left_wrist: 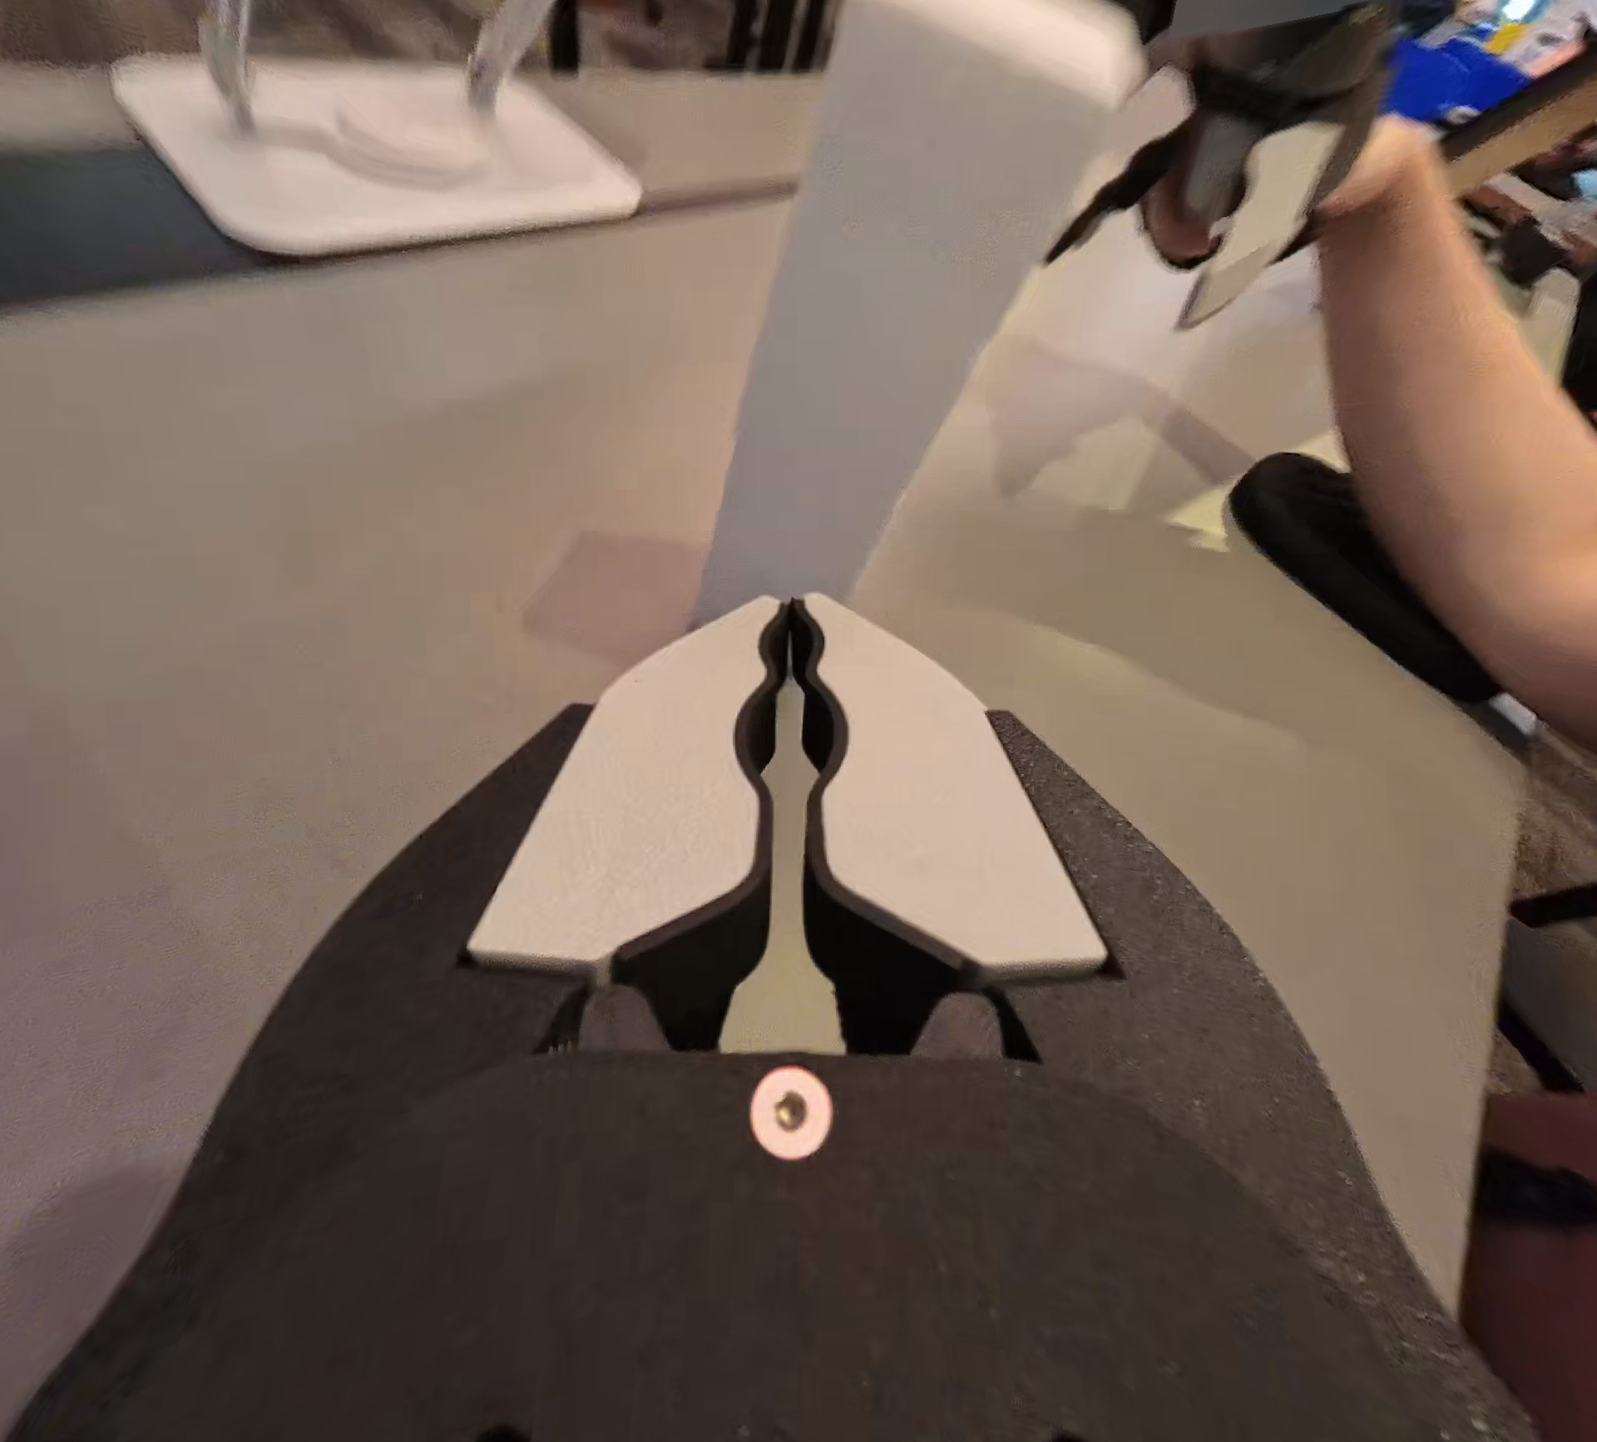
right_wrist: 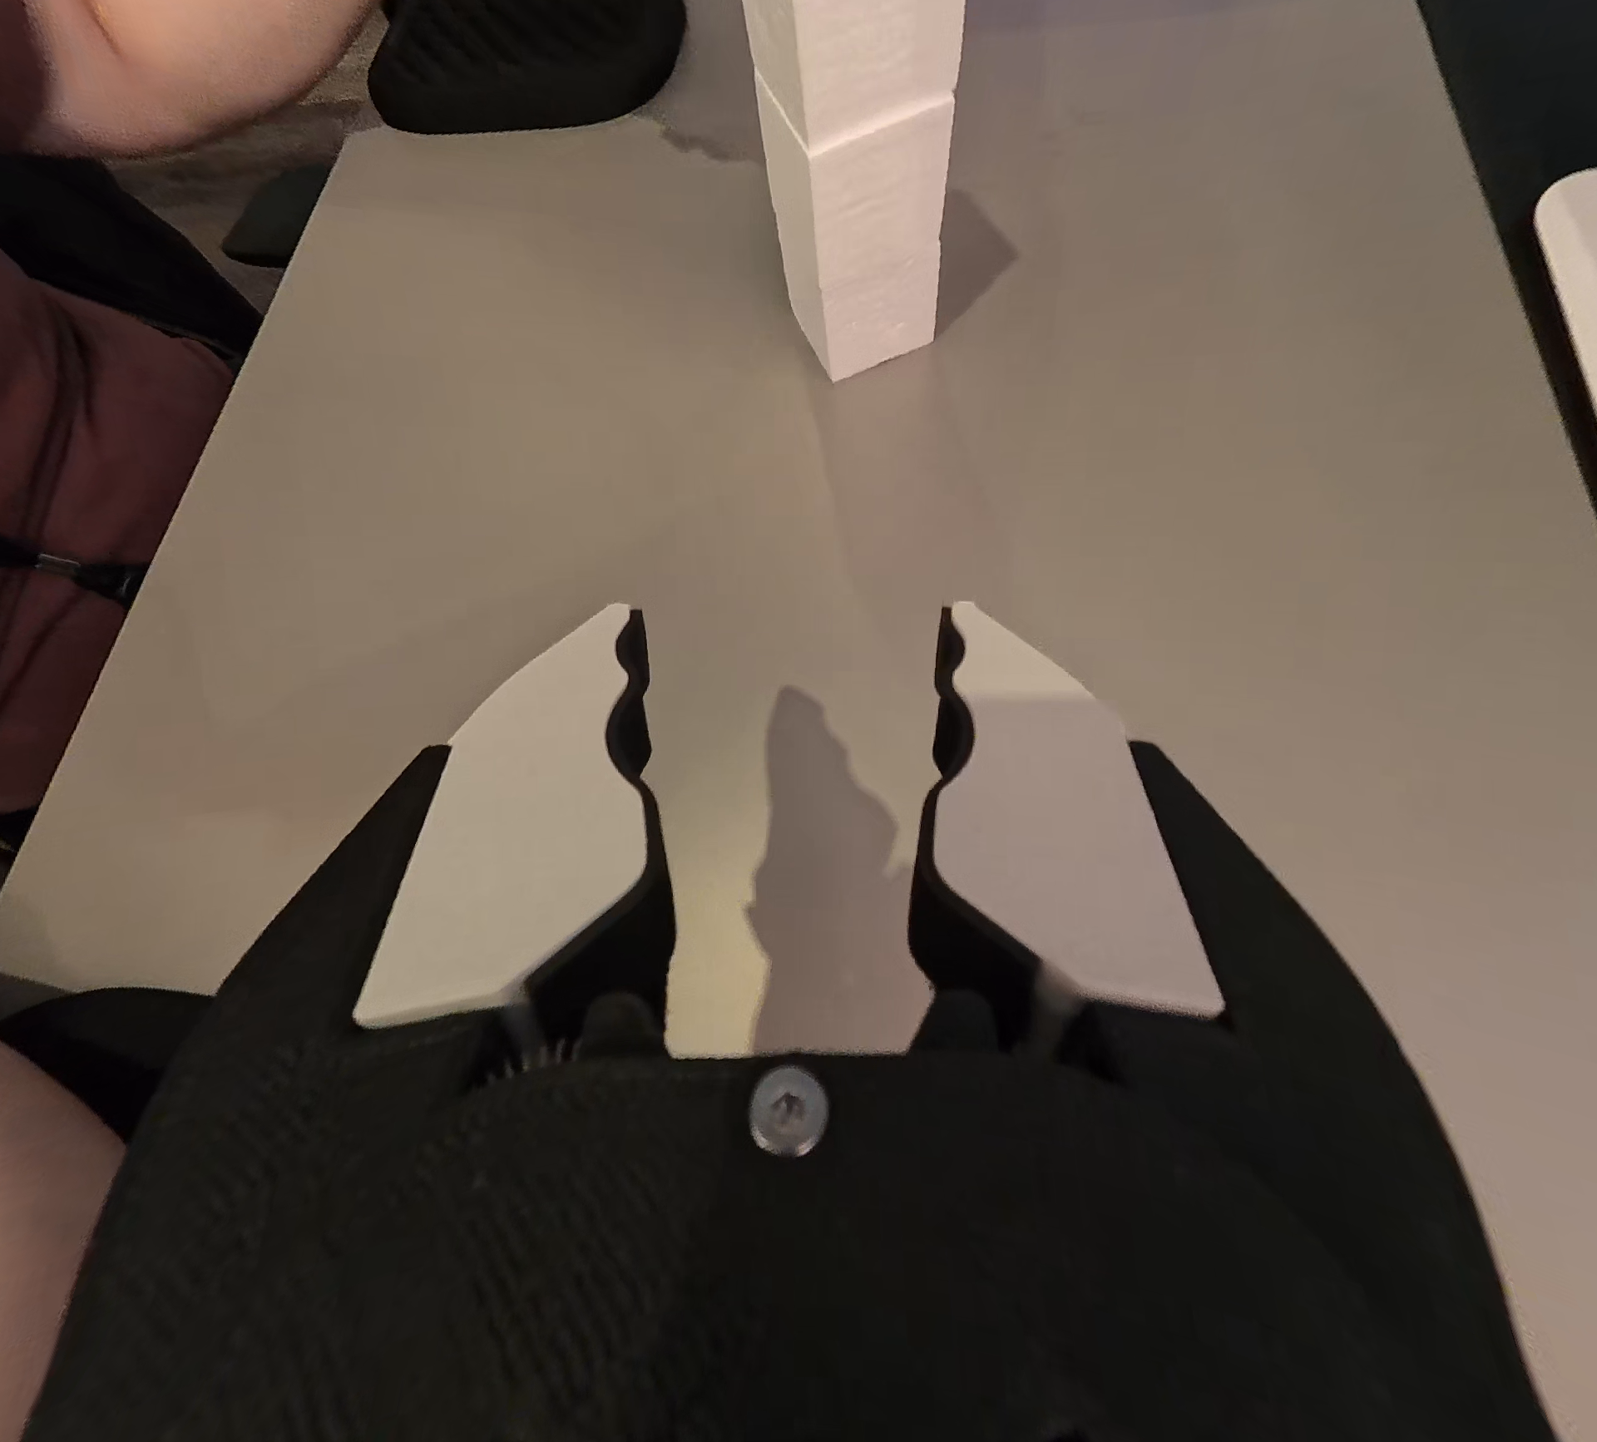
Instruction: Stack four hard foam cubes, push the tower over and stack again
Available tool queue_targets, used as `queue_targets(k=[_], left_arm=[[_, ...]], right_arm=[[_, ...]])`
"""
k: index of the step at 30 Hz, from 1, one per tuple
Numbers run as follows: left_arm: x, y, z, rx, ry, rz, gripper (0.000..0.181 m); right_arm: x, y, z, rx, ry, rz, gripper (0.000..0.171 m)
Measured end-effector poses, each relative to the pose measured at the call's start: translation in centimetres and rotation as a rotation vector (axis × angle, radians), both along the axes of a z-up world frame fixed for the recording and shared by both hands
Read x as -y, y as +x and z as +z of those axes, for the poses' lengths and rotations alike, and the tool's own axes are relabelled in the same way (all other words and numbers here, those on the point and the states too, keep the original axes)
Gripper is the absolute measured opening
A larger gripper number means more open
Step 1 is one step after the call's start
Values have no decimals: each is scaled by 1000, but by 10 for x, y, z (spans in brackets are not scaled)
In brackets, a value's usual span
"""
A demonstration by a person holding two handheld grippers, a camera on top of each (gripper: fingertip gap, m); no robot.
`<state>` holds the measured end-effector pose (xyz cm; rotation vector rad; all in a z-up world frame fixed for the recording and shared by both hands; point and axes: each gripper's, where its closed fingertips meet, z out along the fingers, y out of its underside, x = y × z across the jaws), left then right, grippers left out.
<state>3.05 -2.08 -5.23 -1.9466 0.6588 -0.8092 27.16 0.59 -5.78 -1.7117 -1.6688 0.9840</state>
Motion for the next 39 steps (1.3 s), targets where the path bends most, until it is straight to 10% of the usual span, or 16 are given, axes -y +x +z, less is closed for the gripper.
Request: queue_targets(k=[9,30,35,39], left_arm=[[-34,-21,-92,-511,-171,398,0],[-80,131,-2,-505,100,197,0],[-71,125,-14,-341,157,93,69],[-72,107,-38,-306,127,99,76]], right_arm=[[-5,13,-16,20,-75,-21,59],[-25,99,40,-169,95,-291,59],[-53,121,44,-264,146,-416,59],[-95,131,33,-344,153,-587,62]])
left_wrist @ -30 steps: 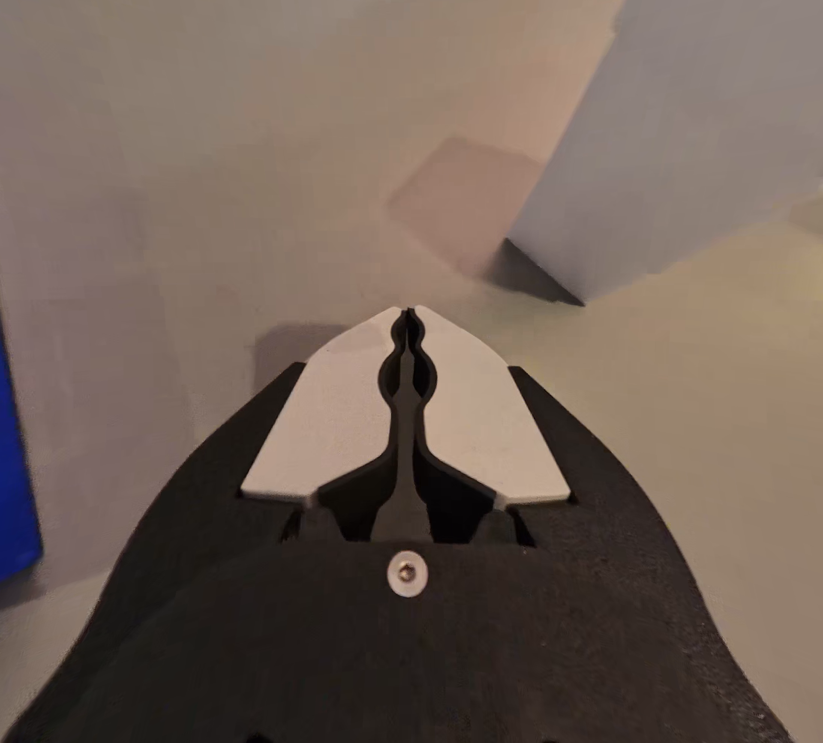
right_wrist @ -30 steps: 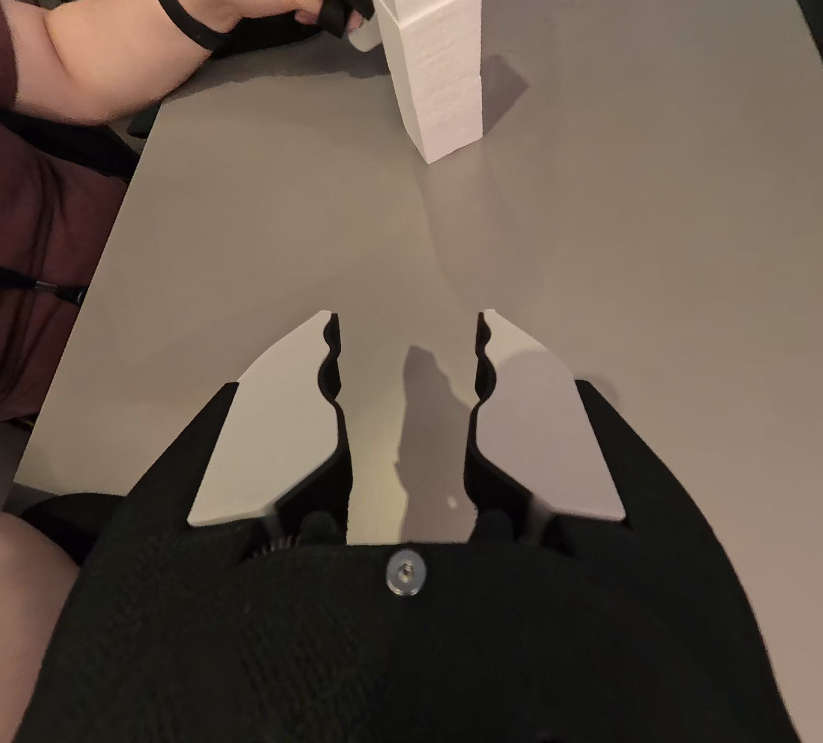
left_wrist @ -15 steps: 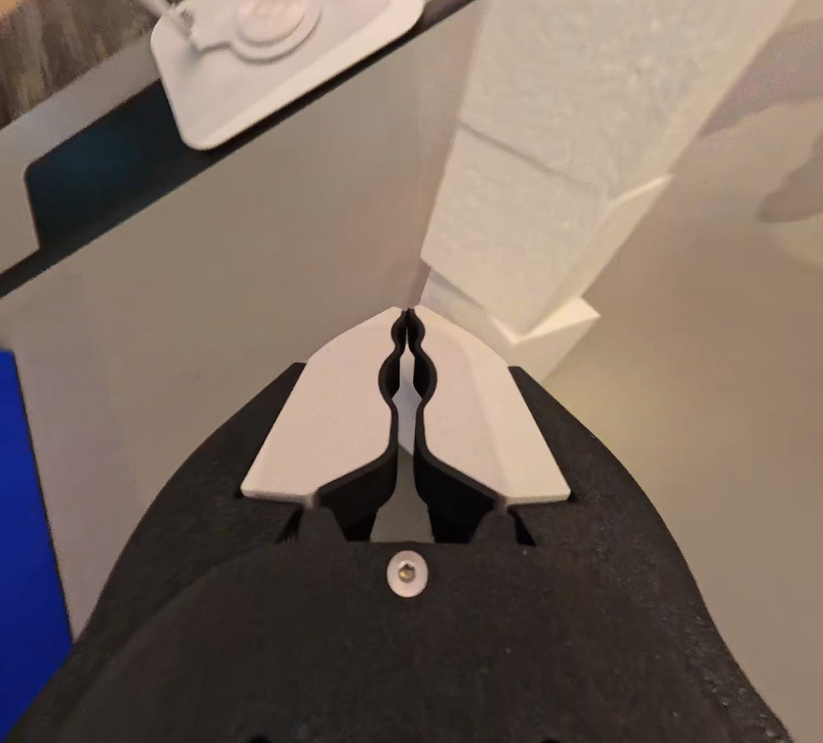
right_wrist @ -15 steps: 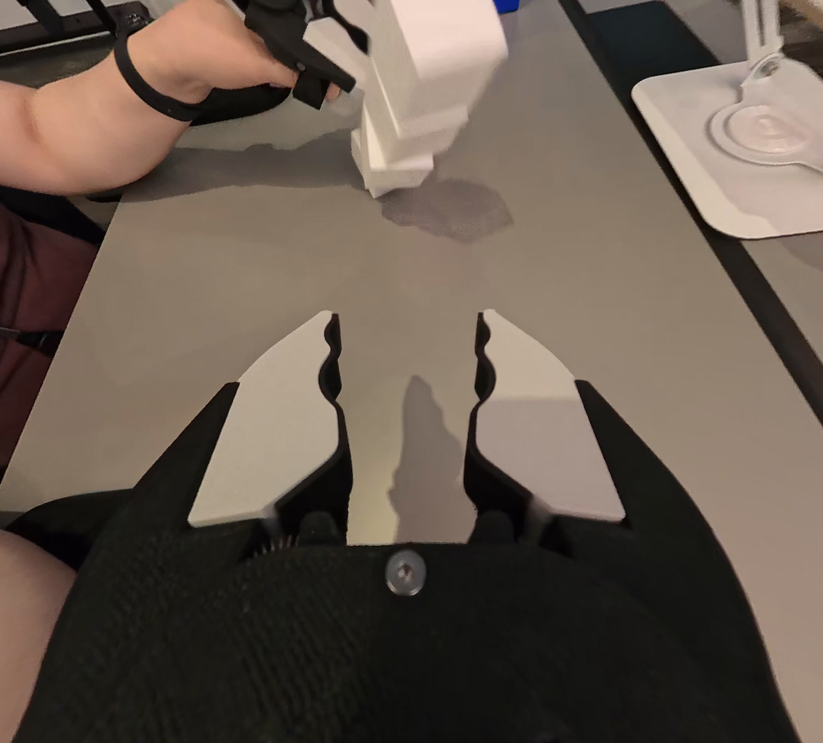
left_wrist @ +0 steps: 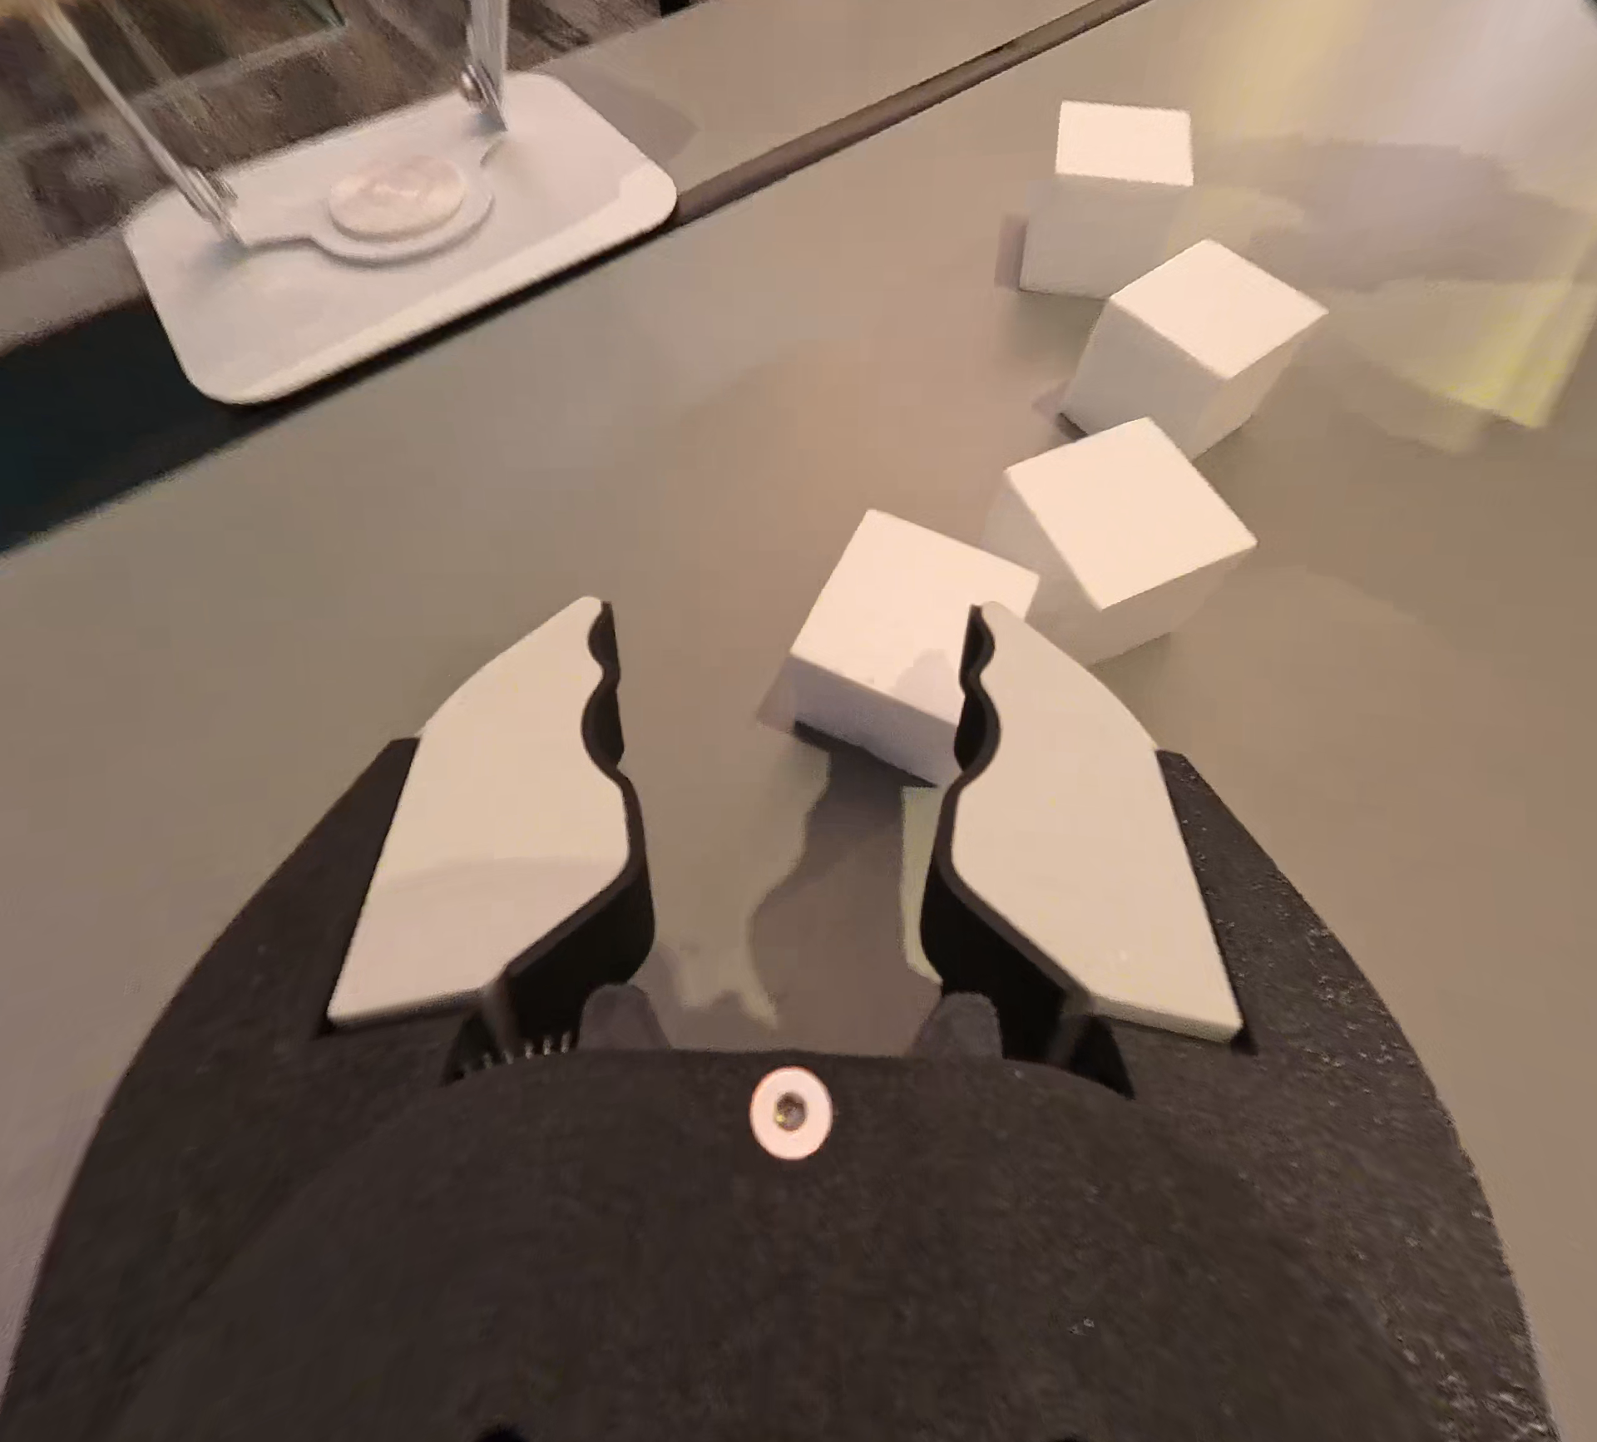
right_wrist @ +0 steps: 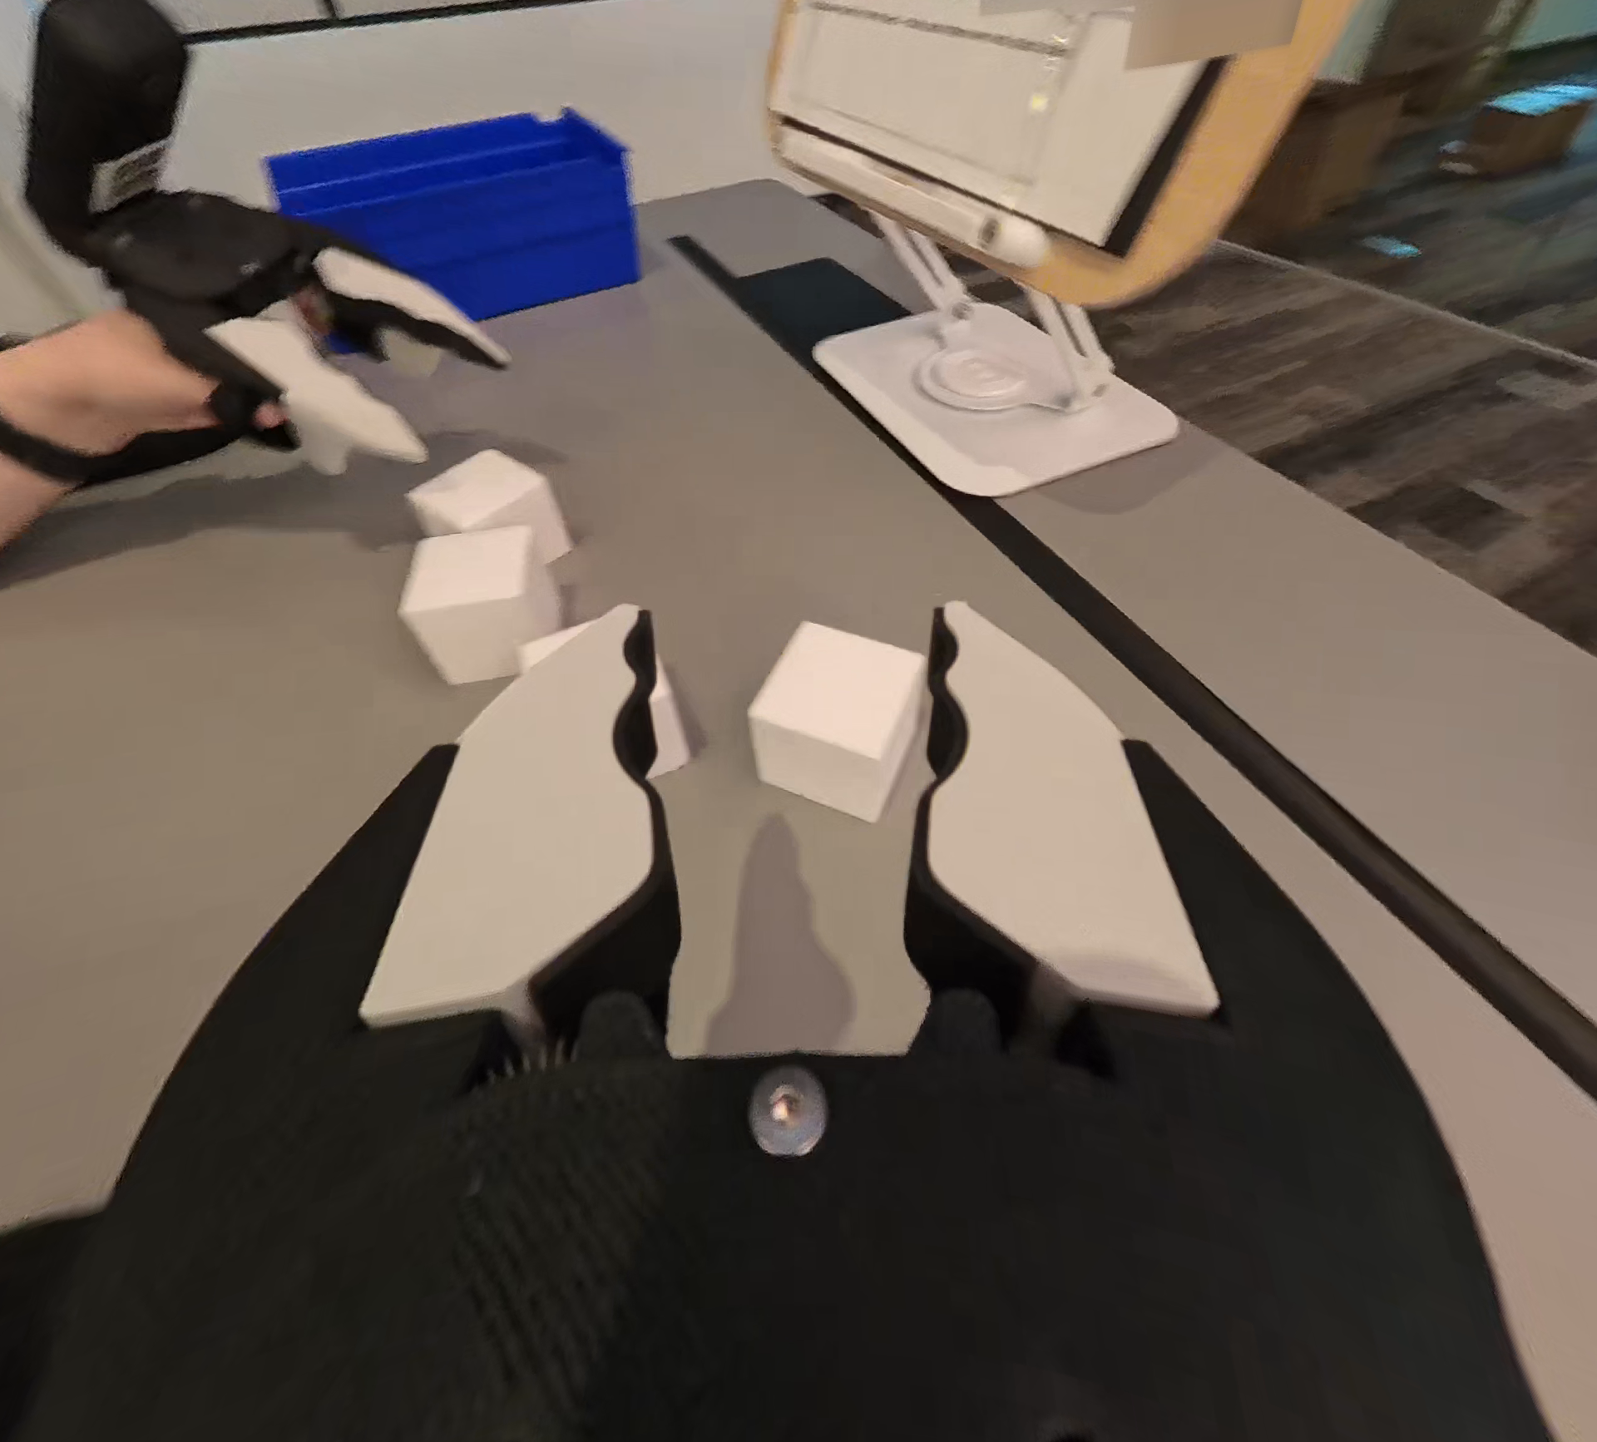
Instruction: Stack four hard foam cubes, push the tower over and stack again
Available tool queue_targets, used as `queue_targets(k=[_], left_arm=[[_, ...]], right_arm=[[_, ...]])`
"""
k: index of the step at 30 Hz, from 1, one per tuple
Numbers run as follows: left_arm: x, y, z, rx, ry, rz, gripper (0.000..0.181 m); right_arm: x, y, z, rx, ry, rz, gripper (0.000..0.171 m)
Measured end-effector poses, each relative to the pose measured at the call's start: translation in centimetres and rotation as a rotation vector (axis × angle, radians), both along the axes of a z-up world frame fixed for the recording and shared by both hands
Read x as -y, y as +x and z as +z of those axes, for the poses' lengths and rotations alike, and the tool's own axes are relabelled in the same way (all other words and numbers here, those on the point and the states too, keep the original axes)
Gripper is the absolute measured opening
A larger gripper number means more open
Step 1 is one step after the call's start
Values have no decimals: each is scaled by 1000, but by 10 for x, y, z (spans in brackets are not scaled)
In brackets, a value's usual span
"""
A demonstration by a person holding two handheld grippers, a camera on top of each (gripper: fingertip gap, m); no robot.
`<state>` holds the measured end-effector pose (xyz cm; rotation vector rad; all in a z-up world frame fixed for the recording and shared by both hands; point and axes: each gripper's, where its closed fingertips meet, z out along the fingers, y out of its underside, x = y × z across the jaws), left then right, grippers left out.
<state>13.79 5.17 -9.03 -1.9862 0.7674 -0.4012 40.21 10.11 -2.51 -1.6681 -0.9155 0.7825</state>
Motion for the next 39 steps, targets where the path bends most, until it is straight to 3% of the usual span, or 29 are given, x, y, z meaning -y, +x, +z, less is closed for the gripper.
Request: queue_targets(k=[3,6,11,19,26,30,34,39], left_arm=[[10,15,-1,198,-70,-86,78],[13,7,-19,45,-62,-135,86],[10,-2,-35,-106,-2,-140,87],[-1,14,-50,-102,-45,-176,83],[-1,31,-52,-110,-36,-245,59],[0,27,-51,-94,-54,-244,59],[-3,0,-34,-88,-51,-161,59],[7,-32,-16,-156,-9,-99,59]], right_arm=[[-16,-7,-30,74,-81,-63,72],[-21,-19,-59,200,-178,-104,81],[-23,-37,-88,375,-256,-125,78],[-24,-33,-115,548,-260,-154,61],[-18,-23,-108,513,-273,-120,60],[-9,-22,-57,426,-173,-111,60],[45,-88,5,294,-35,191,60],[87,-157,-8,412,-36,449,61]])
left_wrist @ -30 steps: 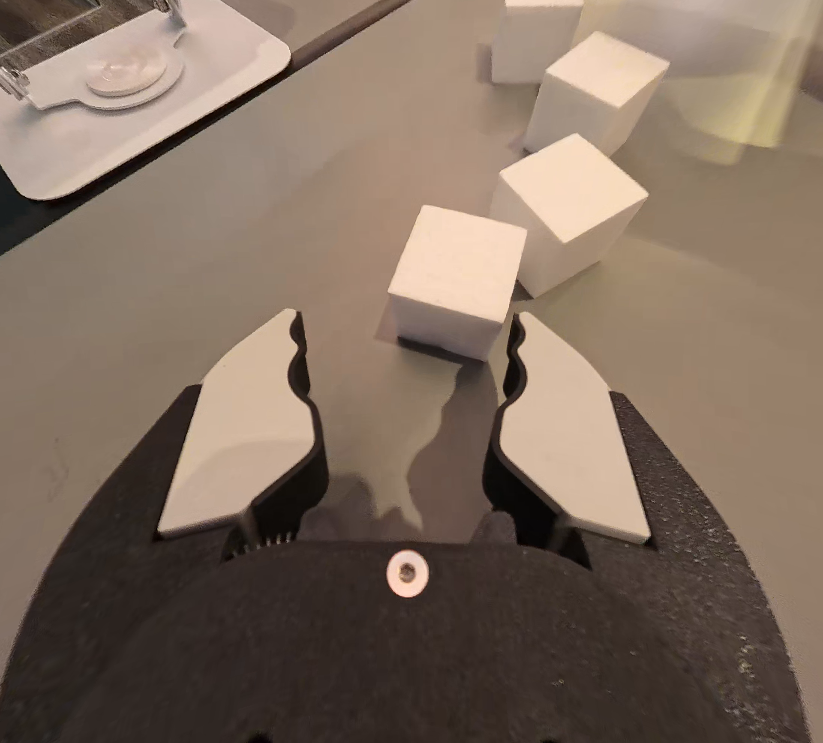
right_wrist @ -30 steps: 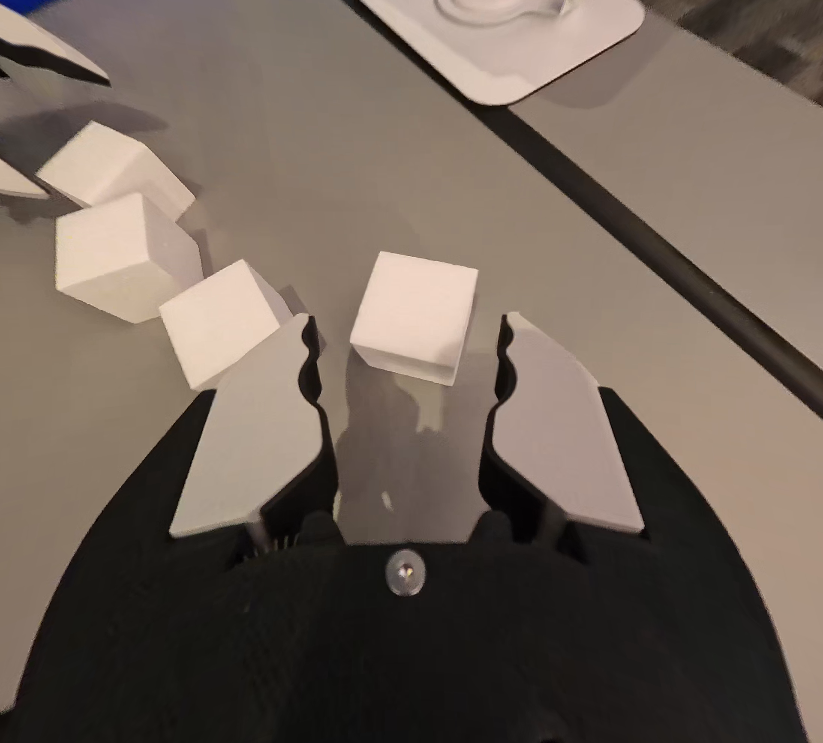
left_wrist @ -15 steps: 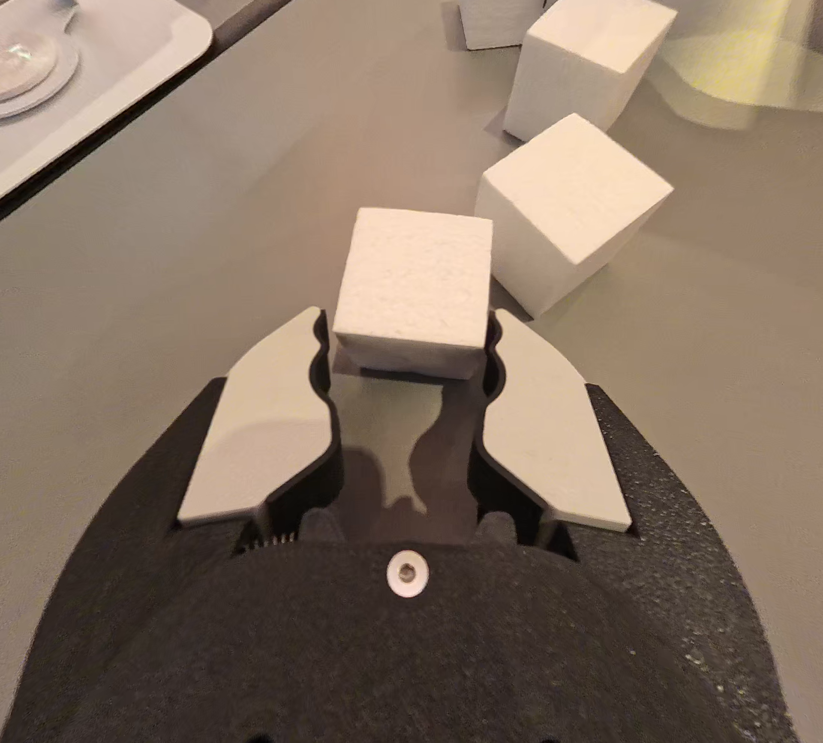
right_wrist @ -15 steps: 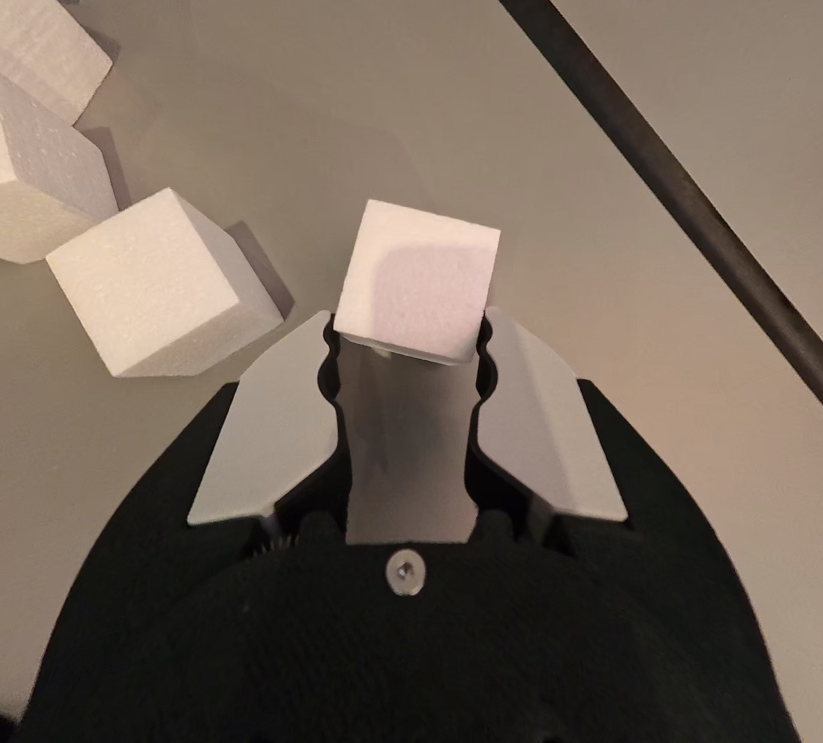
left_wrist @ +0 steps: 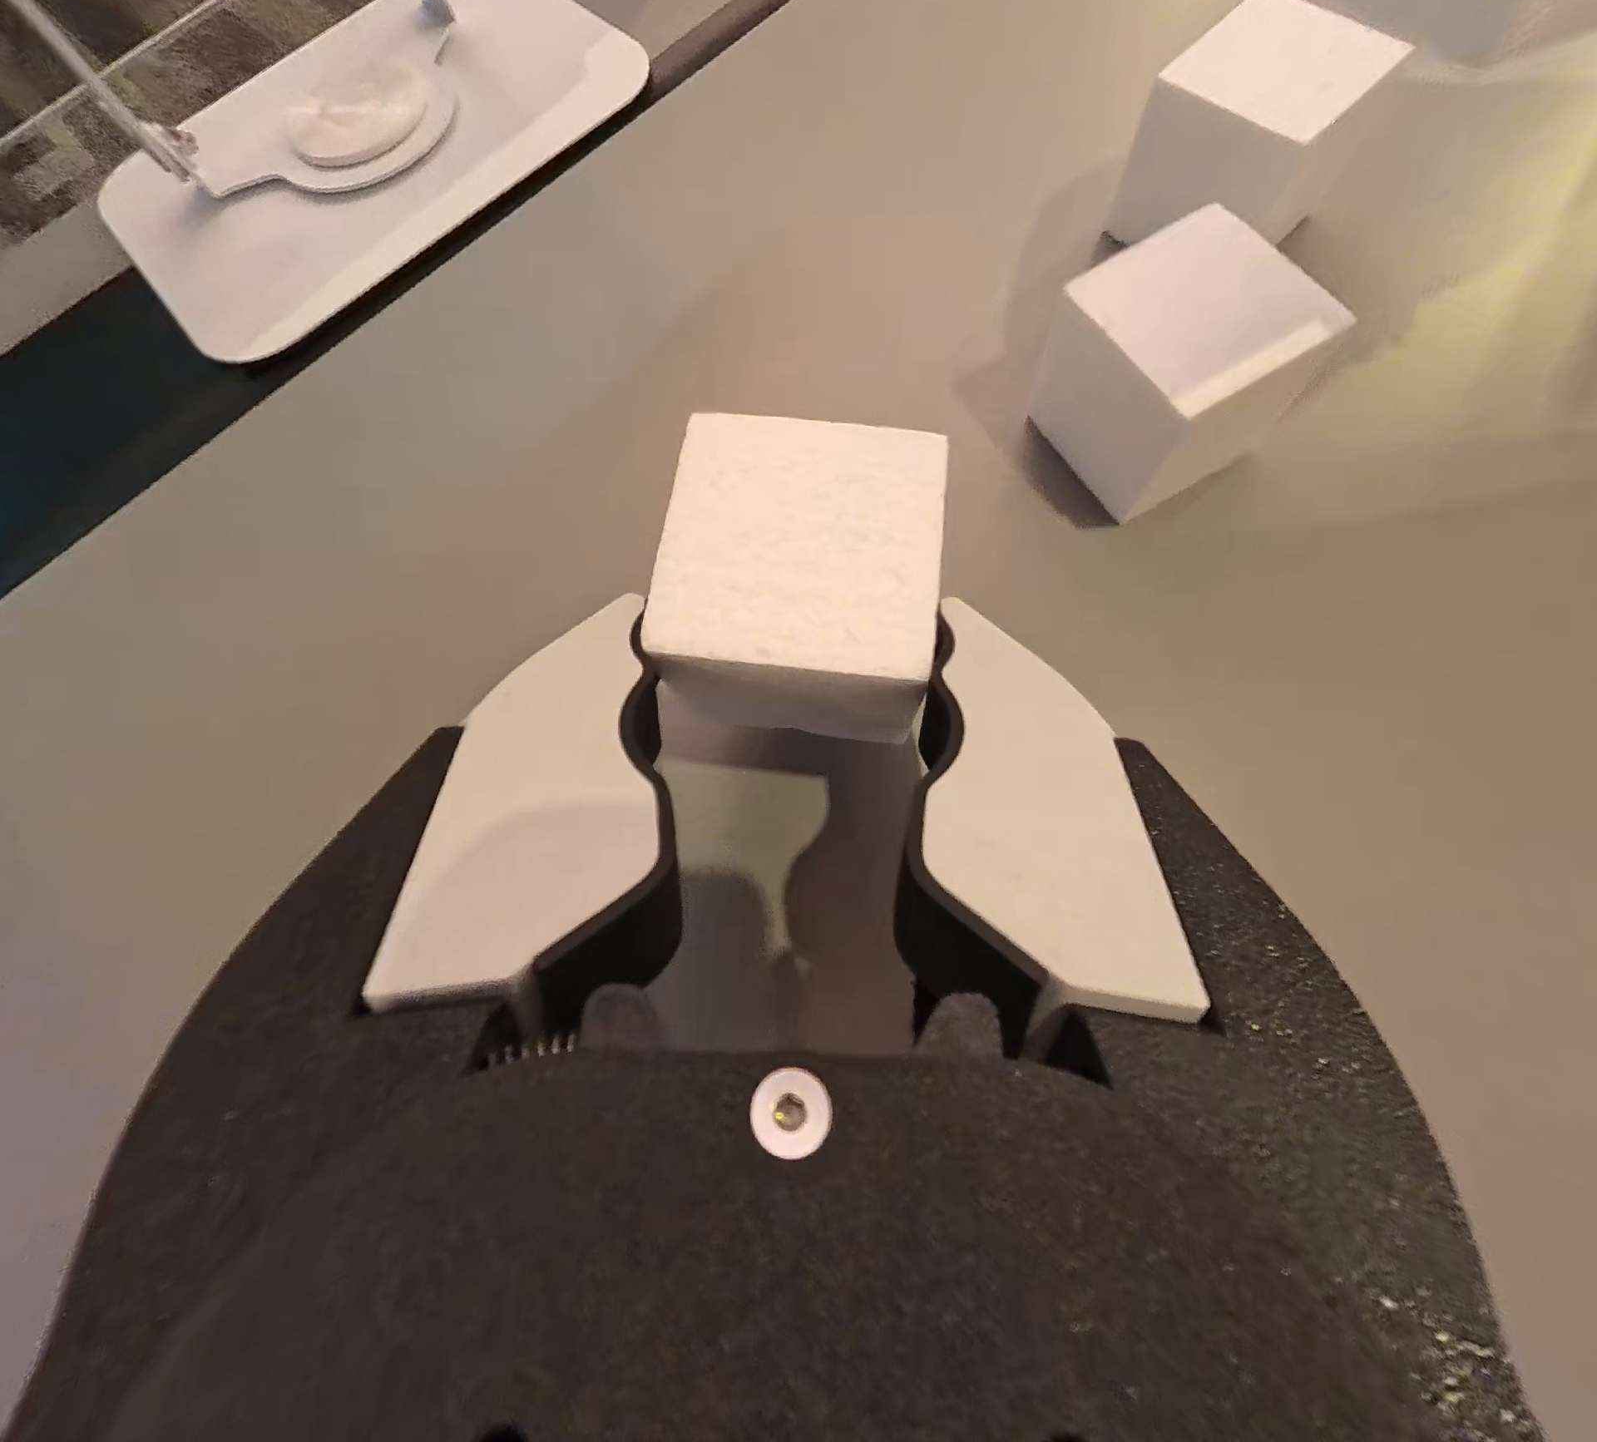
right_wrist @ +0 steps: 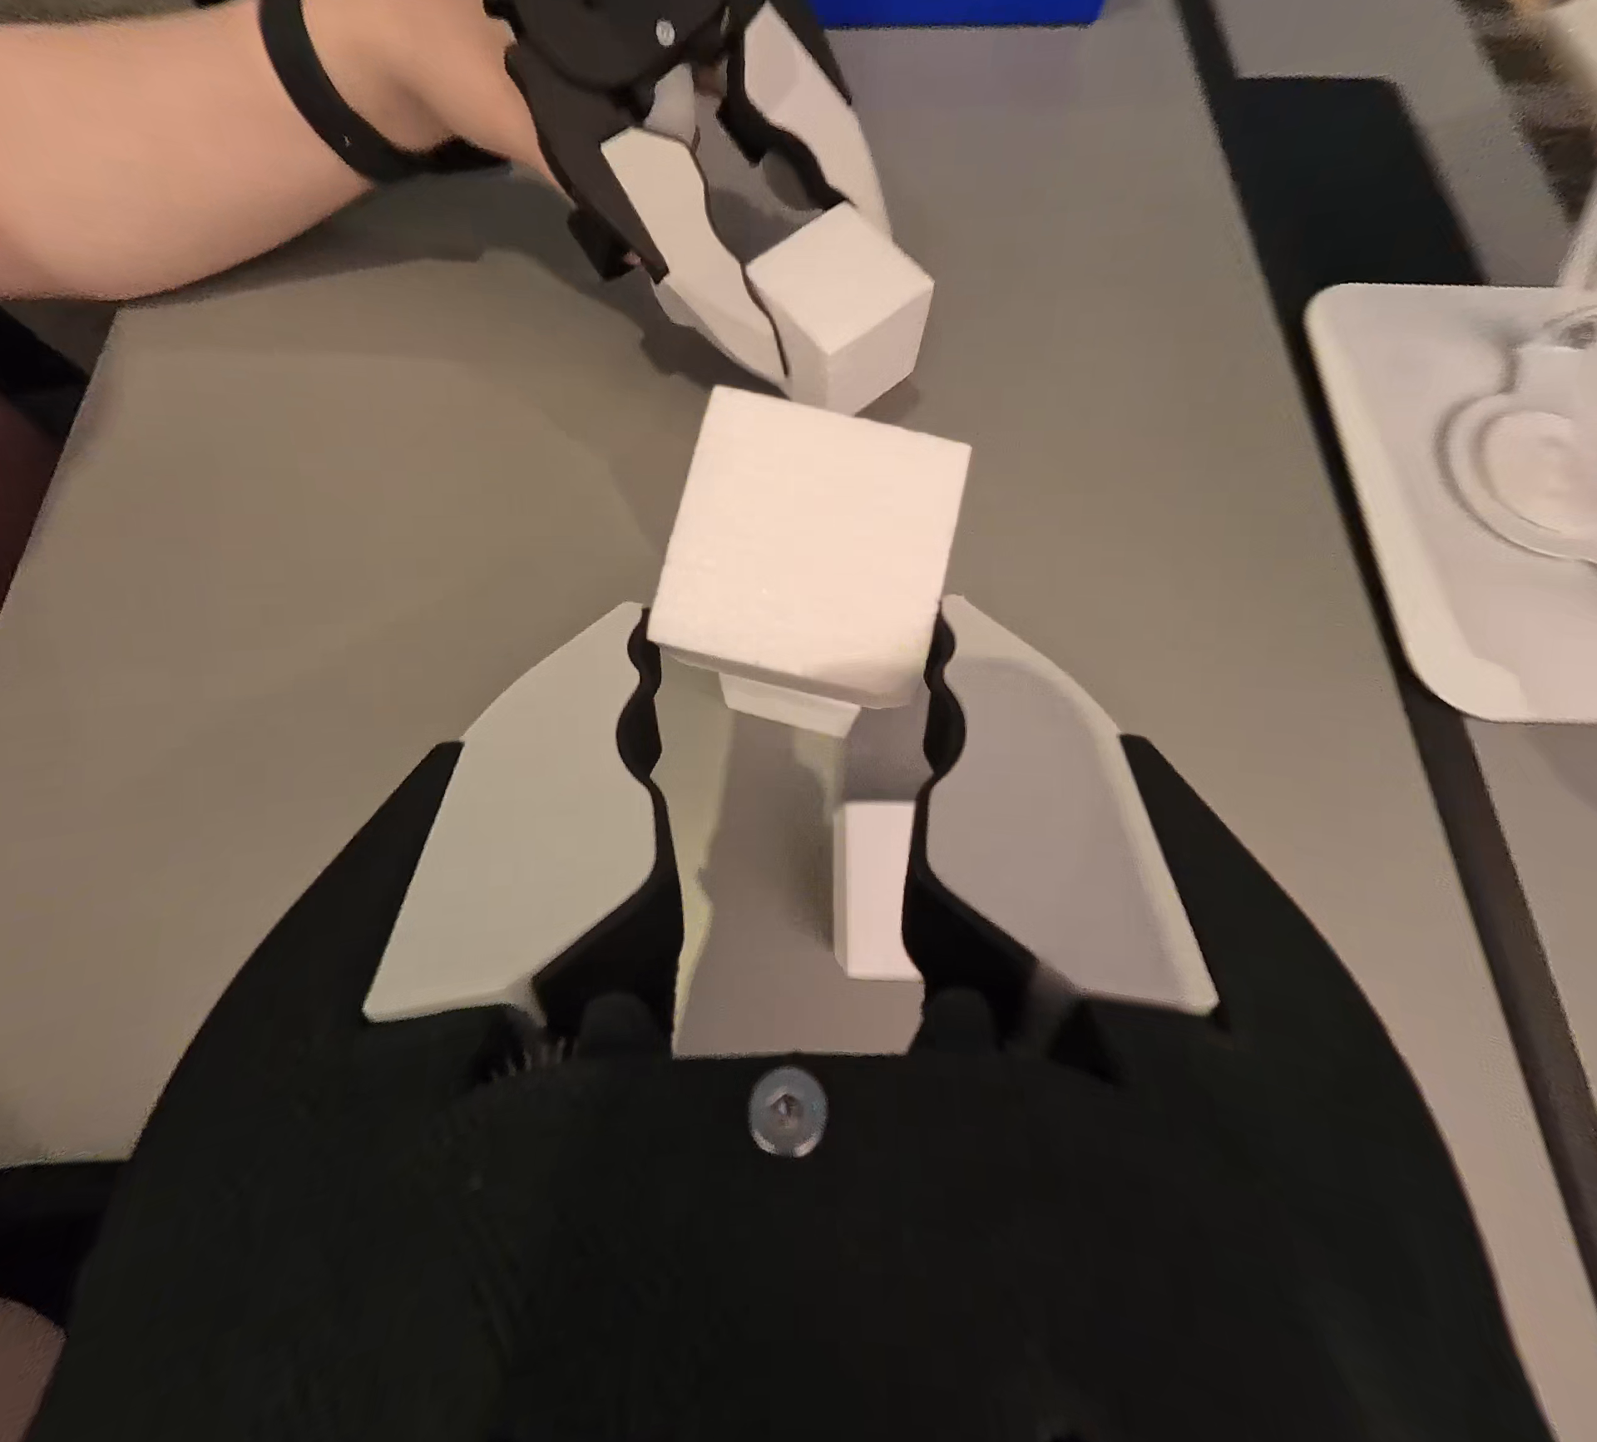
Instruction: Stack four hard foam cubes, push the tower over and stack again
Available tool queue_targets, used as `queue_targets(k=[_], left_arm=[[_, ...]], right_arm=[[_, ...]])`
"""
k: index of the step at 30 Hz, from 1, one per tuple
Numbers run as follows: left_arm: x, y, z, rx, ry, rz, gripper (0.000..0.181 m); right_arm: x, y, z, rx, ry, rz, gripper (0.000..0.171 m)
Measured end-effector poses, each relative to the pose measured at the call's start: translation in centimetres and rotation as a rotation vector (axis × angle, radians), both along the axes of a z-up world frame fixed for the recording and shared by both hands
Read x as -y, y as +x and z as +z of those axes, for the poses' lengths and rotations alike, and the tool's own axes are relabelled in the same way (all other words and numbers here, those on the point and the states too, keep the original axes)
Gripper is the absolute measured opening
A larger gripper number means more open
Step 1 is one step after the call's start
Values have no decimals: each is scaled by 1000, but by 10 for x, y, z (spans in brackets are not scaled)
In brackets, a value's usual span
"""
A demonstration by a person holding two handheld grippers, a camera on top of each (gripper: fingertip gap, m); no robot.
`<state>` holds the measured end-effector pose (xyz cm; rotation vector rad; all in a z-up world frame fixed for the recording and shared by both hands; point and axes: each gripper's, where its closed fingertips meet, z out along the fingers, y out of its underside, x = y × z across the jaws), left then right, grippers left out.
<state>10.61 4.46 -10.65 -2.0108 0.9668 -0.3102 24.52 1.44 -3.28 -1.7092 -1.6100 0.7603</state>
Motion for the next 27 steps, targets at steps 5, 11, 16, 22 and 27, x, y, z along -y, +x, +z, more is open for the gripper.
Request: queue_targets(k=[5,11,16,22,27], left_arm=[[7,-15,7,-38,33,24,59],[6,-21,18,9,49,43,59],[6,-24,21,39,48,52,59],[8,-23,22,40,51,48,59],[8,-22,23,40,52,48,59]], right_arm=[[-4,-13,-27,118,-107,-27,60],[-3,-14,-39,130,-156,-36,60],[-2,-15,-52,182,-134,-10,60],[-6,-15,-56,192,-106,-24,60],[-6,-12,-57,199,-82,-10,60]])
